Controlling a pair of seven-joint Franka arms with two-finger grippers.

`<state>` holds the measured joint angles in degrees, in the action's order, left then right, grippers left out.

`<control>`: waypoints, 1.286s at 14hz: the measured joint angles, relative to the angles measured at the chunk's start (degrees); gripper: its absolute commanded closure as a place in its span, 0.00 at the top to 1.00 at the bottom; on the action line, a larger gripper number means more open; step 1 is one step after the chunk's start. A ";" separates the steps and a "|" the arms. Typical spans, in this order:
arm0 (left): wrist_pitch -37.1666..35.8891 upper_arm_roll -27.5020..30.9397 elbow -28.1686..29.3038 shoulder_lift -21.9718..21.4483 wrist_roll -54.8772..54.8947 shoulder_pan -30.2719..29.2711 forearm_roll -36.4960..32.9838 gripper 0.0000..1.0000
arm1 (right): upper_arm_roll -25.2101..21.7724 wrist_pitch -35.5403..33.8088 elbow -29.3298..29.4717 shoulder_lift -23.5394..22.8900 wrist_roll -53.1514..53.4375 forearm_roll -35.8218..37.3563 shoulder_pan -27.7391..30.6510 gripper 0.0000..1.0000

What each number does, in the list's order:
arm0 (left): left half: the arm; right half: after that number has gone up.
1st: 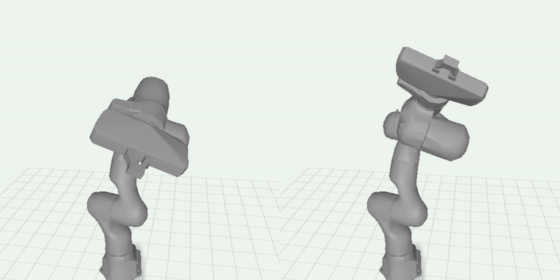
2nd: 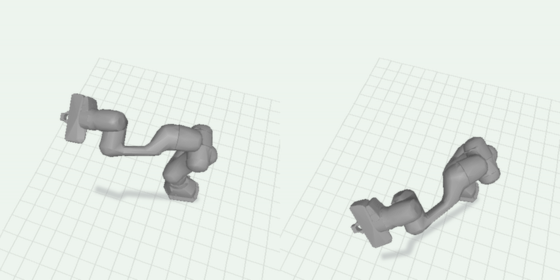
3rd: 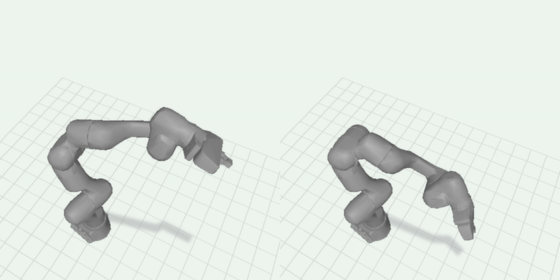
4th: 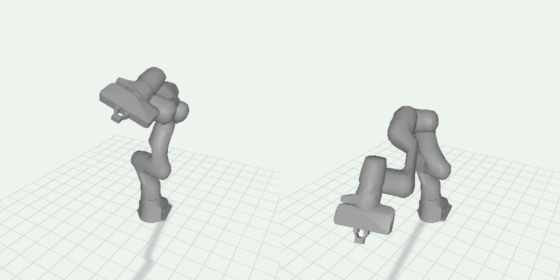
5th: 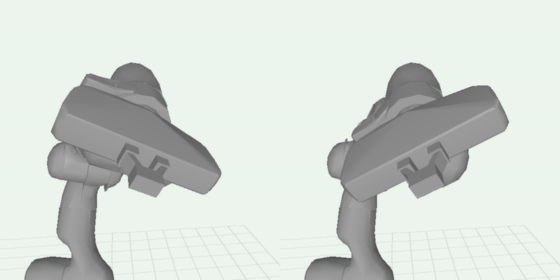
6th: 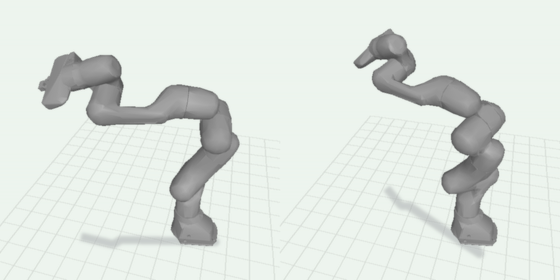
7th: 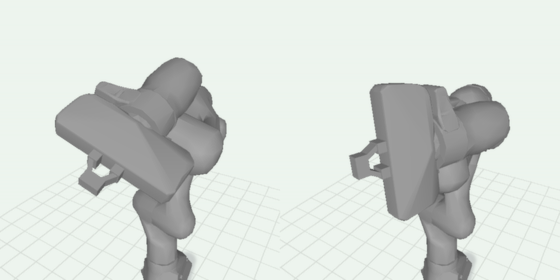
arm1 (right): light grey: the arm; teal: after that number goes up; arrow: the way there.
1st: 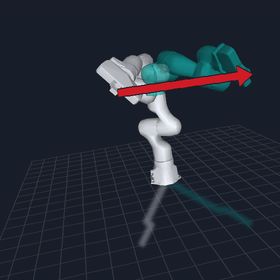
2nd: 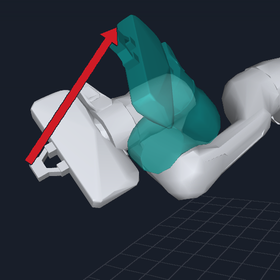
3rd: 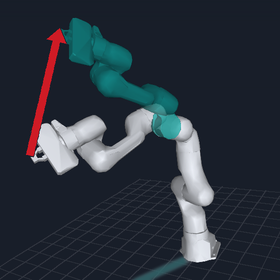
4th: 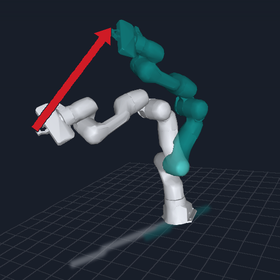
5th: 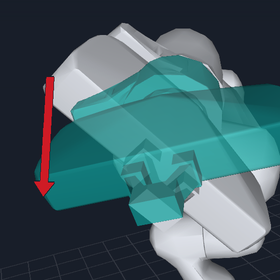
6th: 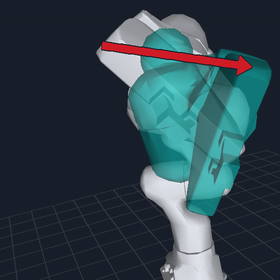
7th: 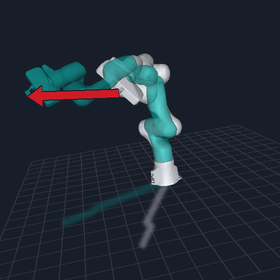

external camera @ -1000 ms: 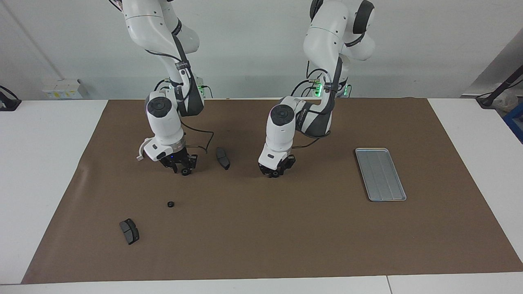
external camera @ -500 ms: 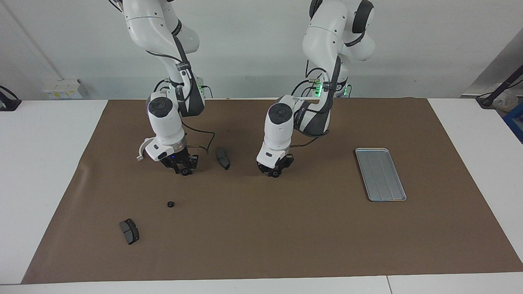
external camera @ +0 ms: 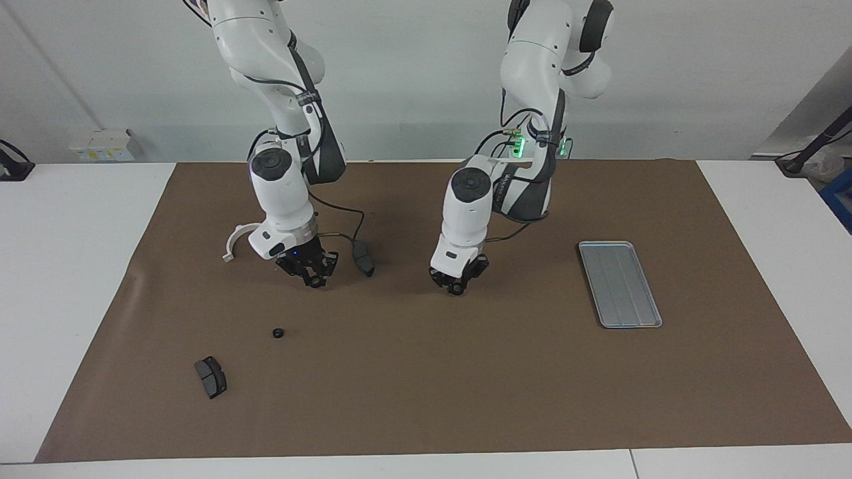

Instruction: Pick bearing gear from pile to tray

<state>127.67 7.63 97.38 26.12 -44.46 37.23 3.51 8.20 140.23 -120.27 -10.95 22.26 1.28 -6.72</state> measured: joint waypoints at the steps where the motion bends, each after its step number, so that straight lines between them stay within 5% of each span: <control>1: -1.01 0.04 -0.01 -1.31 0.46 -2.07 0.00 0.15 | 0.03 -0.55 1.44 -0.04 2.23 -0.11 -1.33 0.00; 8: -12.55 0.23 2.04 -8.50 29.40 -20.01 0.06 0.15 | 0.18 -0.90 9.68 -5.99 18.14 0.01 -14.52 0.00; 12: -12.48 0.27 5.79 -9.01 46.24 -28.73 0.12 0.17 | 0.20 -3.00 17.54 -13.56 29.14 7.94 -19.89 0.00; 15: -9.99 0.08 9.17 -9.04 49.32 -29.59 0.12 0.50 | 0.21 -3.22 20.44 -17.72 31.44 8.99 -23.13 0.07; 17: -8.73 -0.26 10.96 -9.05 49.46 -29.53 0.12 0.74 | 0.19 -3.22 20.96 -19.31 33.30 9.15 -25.54 0.50; 18: -8.69 -0.31 11.18 -9.05 49.52 -29.51 0.12 0.81 | 0.16 -3.22 21.12 -19.60 33.64 9.20 -26.01 0.81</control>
<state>118.98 7.32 108.56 17.07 5.05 7.71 3.63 8.36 137.00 -99.15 -30.55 55.89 10.48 -32.74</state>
